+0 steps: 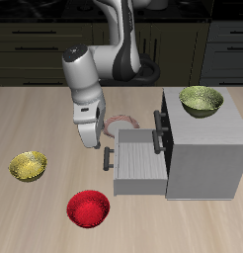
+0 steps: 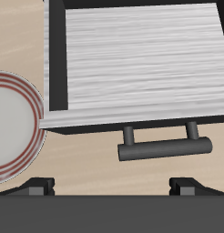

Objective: Close the bottom drawer of the white cabinet

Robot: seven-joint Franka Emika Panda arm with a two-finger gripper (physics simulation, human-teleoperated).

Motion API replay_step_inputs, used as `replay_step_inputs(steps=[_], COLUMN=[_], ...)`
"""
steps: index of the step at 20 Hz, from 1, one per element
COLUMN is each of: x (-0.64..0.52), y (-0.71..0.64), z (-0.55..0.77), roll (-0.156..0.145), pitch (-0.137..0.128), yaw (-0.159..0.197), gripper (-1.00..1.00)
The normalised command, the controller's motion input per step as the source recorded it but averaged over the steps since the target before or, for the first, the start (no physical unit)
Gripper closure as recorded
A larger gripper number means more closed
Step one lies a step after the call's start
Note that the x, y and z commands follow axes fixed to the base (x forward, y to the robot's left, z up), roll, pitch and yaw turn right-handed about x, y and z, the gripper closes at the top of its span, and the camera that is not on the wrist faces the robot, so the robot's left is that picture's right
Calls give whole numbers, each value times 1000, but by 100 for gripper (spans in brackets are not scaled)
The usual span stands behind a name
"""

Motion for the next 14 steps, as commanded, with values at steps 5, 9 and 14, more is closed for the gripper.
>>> replay_step_inputs(steps=[5, 9, 14], x=[7, -30, -32], y=[40, -2, -70], z=[-129, -167, -163], roll=[8, 0, -8], pitch=[7, 20, 12], yaw=[-17, -34, -20], gripper=[-100, -100, -100])
